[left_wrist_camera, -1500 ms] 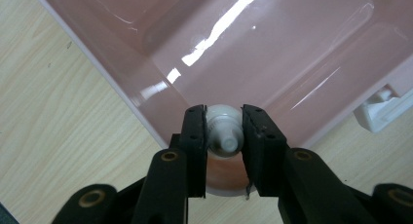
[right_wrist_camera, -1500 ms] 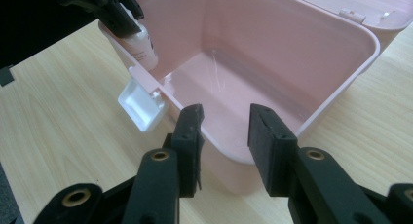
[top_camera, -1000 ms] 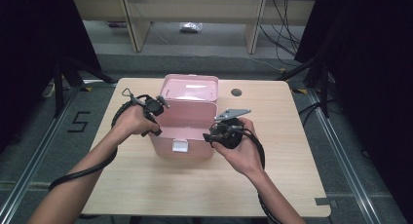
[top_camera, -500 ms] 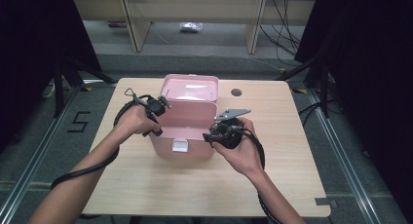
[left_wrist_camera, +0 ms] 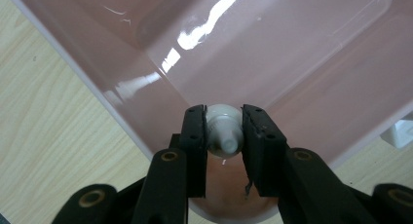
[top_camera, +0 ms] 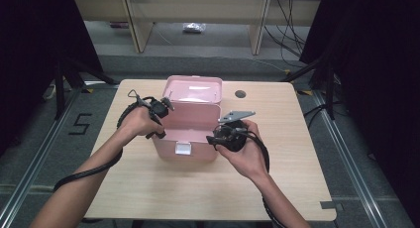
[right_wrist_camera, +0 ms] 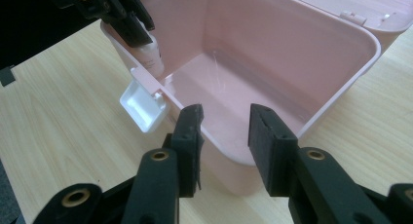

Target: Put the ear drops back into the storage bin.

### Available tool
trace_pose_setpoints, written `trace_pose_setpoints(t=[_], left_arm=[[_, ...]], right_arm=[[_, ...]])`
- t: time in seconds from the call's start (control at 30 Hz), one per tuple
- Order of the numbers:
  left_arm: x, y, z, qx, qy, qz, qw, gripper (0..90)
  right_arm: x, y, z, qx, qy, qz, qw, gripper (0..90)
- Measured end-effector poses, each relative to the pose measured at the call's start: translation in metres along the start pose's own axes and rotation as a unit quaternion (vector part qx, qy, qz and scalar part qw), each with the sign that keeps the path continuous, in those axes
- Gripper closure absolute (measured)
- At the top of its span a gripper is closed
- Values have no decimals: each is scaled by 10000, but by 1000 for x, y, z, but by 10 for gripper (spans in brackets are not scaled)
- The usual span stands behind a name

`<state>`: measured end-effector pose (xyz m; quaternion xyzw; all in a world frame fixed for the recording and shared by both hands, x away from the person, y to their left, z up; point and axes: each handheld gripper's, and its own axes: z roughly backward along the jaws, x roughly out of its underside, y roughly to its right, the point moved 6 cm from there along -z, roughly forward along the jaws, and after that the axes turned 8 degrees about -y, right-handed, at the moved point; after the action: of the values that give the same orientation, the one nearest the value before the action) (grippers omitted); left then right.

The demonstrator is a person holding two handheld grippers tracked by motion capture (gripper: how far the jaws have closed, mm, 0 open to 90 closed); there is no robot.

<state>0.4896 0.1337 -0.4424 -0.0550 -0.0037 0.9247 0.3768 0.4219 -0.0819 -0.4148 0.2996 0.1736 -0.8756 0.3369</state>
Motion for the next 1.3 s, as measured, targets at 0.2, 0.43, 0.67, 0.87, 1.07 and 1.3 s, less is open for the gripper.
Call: trace_pose_setpoints(t=[0.2, 0.43, 0.67, 0.87, 1.07, 1.3], left_arm=[[0, 1, -1, 16, -74, -10, 10000, 715], [-1, 1, -3, 28, -64, 11, 10000, 715], [-2, 1, -6, 51, -103, 24, 9999, 715], [-3, 1, -7, 55, -128, -6, 9999, 715], [-5, 3, -7, 78, -100, 9, 9999, 714], [-5, 3, -9, 82, -96, 28, 9999, 714]], right_arm=[[-1, 0, -1, -17, 60, 86, 9999, 663], [-1, 0, 0, 8, 39, 43, 10000, 663], [-1, -1, -2, -44, 43, 44, 10000, 663], [0, -1, -1, -31, -17, -53, 10000, 663], [-1, 0, -2, 14, 46, 138, 9999, 663], [0, 0, -2, -35, 46, 54, 10000, 663]])
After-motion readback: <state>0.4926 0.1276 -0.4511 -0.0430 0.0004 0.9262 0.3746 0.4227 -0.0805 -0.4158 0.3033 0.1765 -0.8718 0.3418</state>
